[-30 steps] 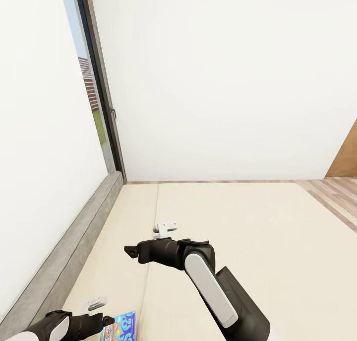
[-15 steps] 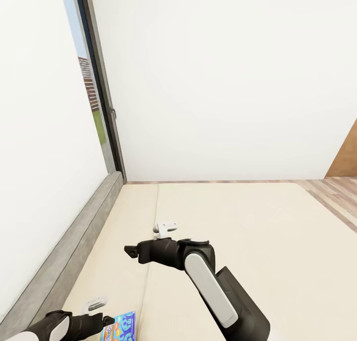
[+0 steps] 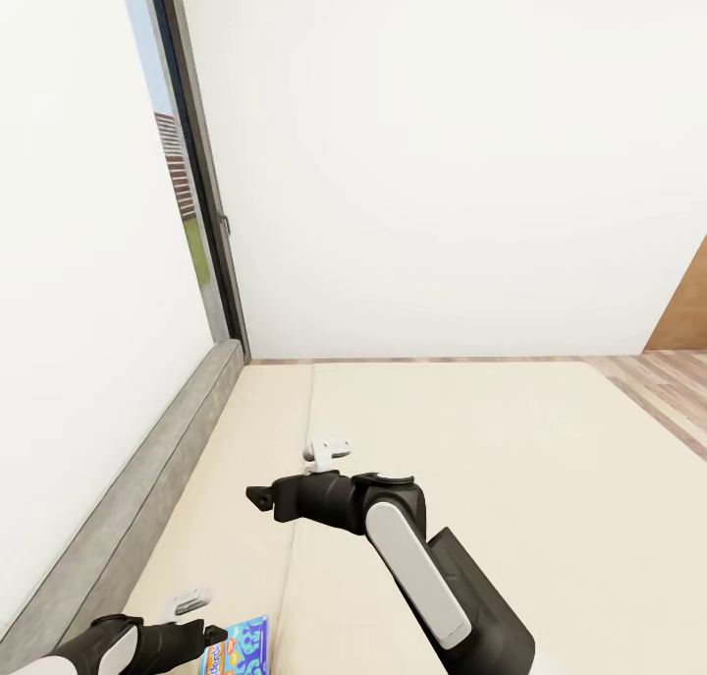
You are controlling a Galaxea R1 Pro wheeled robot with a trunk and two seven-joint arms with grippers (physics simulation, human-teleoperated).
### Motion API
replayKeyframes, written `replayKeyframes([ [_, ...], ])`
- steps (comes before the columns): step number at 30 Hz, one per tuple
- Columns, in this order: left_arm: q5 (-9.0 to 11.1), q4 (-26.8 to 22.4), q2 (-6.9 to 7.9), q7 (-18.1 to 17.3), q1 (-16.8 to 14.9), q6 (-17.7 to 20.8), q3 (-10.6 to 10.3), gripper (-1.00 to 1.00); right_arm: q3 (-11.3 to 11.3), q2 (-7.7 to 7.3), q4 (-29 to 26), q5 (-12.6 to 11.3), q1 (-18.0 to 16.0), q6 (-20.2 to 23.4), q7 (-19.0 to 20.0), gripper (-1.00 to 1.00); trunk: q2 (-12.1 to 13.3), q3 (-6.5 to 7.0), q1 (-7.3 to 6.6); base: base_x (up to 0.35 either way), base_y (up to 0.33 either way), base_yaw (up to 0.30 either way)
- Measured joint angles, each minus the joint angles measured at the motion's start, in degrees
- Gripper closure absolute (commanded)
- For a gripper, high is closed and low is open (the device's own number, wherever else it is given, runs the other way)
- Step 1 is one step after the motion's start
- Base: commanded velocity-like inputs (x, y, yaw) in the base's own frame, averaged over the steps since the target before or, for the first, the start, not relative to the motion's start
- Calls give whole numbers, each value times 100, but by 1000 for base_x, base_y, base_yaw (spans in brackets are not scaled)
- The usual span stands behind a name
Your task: Put all the toys in the child's room - the three board games (two on the bed and one on the table), the two jigsaw puzzles on the table, and the tennis ball on the table - inside the toy box on the table in the child's room.
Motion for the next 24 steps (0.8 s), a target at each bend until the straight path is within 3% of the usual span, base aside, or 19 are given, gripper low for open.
replayKeyframes([
  [24, 0, 0, 0, 0, 0, 2, 0, -100, 0, 0, 0, -6, 0, 0, 5, -100, 0, 0, 0, -46, 0, 0],
])
